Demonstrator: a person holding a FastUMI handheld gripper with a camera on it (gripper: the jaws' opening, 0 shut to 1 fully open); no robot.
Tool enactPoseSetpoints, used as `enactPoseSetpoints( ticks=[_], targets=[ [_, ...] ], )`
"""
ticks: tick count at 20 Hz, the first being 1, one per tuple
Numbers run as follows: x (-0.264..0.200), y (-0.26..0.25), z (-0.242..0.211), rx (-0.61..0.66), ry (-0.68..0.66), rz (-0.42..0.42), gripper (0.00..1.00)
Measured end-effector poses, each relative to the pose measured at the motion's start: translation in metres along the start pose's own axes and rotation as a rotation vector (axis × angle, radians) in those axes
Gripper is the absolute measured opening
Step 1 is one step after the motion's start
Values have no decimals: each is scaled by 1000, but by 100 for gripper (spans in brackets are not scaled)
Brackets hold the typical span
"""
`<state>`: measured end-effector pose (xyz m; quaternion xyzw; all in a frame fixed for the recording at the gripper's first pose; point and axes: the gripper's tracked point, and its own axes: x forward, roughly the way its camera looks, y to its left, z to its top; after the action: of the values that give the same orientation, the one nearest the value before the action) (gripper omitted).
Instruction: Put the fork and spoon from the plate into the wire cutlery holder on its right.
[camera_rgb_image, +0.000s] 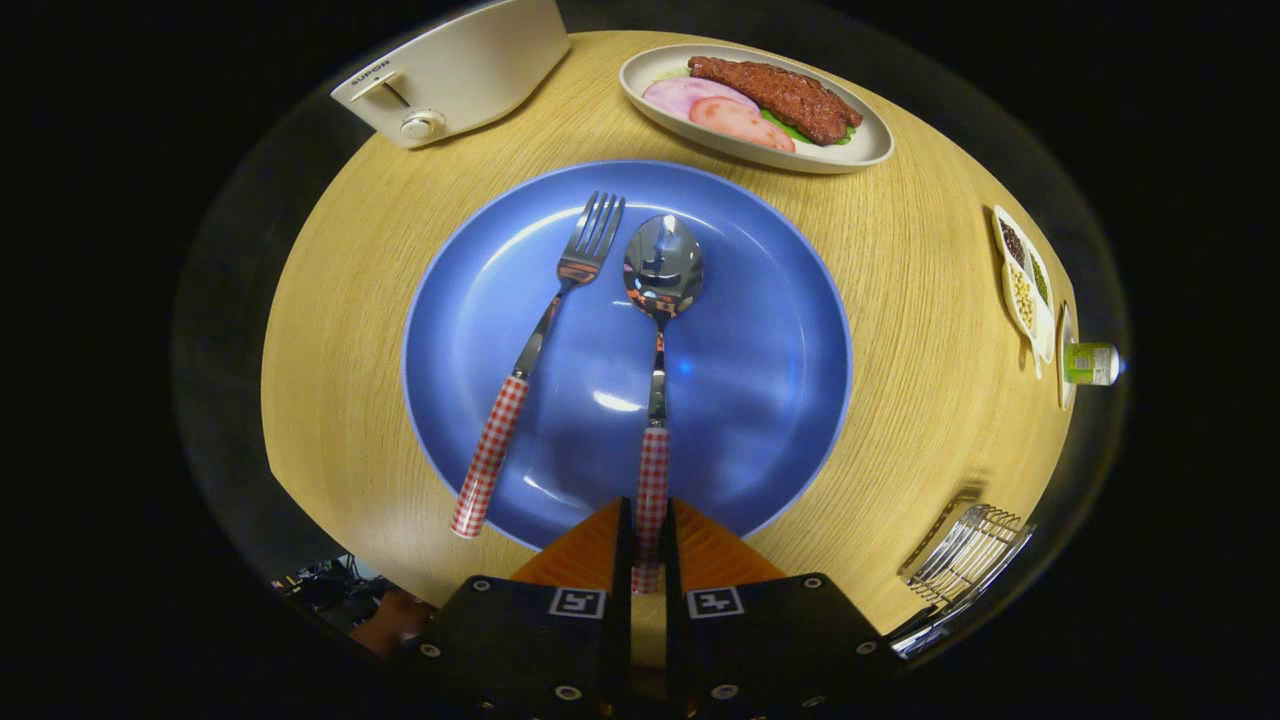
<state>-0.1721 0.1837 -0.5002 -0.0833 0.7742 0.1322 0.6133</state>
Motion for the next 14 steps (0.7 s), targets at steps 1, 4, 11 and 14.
enactPoseSetpoints(
  ticks=[1,4,11,14],
  targets=[
    [-2,0,0,7,3,5,14],
    [-13,-3,6,24,-32,33,9],
    [-72,-34,0,93,-129,99,8],
    [-100,-61,-15,143,-166,92,7]
  ],
)
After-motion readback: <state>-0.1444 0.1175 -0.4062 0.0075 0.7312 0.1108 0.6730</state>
